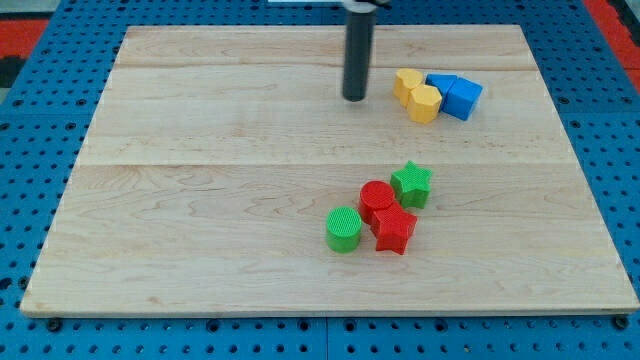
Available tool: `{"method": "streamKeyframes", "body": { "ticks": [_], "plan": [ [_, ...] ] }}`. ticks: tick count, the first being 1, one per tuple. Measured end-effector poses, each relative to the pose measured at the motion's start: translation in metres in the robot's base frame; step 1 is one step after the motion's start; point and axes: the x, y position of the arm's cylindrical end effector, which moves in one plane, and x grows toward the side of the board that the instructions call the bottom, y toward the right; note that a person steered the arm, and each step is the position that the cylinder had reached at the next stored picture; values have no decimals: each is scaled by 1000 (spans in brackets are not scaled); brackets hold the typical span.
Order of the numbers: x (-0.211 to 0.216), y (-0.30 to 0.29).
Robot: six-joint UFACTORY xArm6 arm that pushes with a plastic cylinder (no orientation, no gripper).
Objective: Slide the red star and red circle to the green star
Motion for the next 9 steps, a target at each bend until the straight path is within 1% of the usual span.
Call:
{"method": "streamKeyframes", "body": {
  "ticks": [1,2,3,4,5,6,7,8,9],
  "plan": [
    [60,9],
    [100,28],
    [116,19],
    [169,45],
    [174,70],
    [151,46],
    [150,20],
    [150,-36],
    [187,-63]
  ]
}}
